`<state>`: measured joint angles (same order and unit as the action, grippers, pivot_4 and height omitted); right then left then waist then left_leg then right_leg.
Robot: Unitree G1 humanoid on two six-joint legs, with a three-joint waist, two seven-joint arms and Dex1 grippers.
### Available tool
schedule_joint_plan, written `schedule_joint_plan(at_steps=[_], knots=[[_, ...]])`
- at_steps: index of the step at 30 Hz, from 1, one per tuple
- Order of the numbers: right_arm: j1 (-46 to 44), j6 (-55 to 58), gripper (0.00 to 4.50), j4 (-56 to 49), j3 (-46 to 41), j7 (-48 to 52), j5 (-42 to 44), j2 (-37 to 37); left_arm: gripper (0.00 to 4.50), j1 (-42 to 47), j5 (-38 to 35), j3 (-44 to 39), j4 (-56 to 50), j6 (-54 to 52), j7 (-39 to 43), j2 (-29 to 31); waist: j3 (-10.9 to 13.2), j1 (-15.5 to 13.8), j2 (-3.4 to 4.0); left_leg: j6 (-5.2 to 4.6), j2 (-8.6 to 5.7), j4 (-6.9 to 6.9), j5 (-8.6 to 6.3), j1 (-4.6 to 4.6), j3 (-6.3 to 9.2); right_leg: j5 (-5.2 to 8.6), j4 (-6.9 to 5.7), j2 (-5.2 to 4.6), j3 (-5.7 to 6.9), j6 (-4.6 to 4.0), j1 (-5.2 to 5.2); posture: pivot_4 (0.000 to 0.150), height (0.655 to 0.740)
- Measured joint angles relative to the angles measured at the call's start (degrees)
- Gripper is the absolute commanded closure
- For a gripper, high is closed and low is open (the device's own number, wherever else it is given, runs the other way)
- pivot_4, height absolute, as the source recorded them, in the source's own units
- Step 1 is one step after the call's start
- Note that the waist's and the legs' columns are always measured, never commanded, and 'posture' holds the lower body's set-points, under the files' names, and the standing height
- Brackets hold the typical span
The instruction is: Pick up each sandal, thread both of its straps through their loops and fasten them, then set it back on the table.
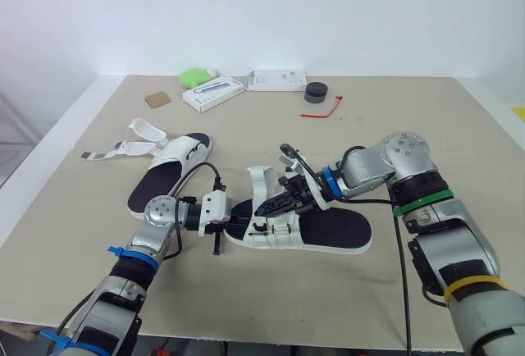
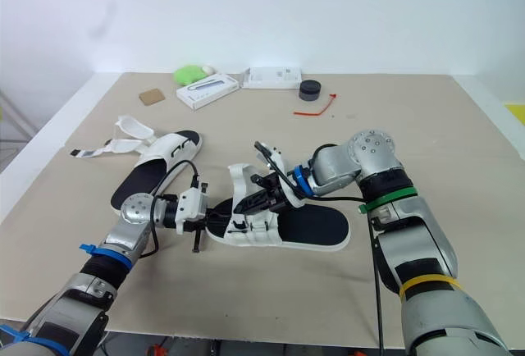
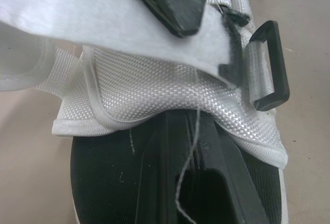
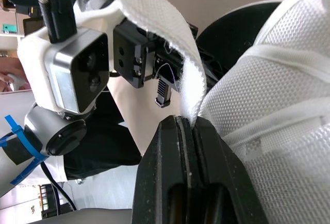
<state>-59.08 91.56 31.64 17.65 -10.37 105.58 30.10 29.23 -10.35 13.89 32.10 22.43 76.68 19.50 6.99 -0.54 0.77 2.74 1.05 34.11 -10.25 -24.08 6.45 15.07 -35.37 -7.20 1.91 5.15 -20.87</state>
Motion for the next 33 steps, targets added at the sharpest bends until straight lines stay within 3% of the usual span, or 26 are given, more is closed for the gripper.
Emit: schedule_joint_plan(at_steps=[9,25,29,33], knots=[[0.02,-1.61,4.47,-1.51,0.93,-2.55,5.65,0.09,4.5,-0.02,0.0,0.0,0.0,0.0,-0.01,0.0,0.0,0.0,-0.01,0.0,-0.01,0.0,0.0,0.0,0.02,0.01,-0.01,0.0,0.0,0.01,0.01,0.15,0.74],[3.8,-2.34,4.47,-3.6,1.78,-2.43,2.61,0.83,4.5,-0.05,0.0,0.0,0.13,0.02,-0.12,-0.07,-0.04,0.03,-0.02,-0.02,-0.1,0.0,0.01,0.01,0.12,0.09,-0.09,0.0,-0.03,0.02,0.03,0.15,0.74],[5.46,-2.11,4.47,-8.14,1.86,-0.73,2.52,1.83,4.5,-0.09,0.0,0.0,0.05,0.02,-0.11,-0.18,-0.04,0.02,-0.02,-0.02,-0.16,0.0,0.01,-0.01,0.21,0.13,-0.1,-0.01,-0.03,0.1,0.05,0.15,0.74],[8.5,-2.31,4.47,-20.93,0.38,3.08,-5.69,2.68,4.5,-0.22,0.0,0.13,-0.14,0.02,0.07,-0.35,-0.15,-0.03,-0.01,-0.04,-0.28,-0.01,-0.01,-0.05,0.33,0.25,-0.12,-0.01,-0.06,0.24,0.09,0.15,0.74]])
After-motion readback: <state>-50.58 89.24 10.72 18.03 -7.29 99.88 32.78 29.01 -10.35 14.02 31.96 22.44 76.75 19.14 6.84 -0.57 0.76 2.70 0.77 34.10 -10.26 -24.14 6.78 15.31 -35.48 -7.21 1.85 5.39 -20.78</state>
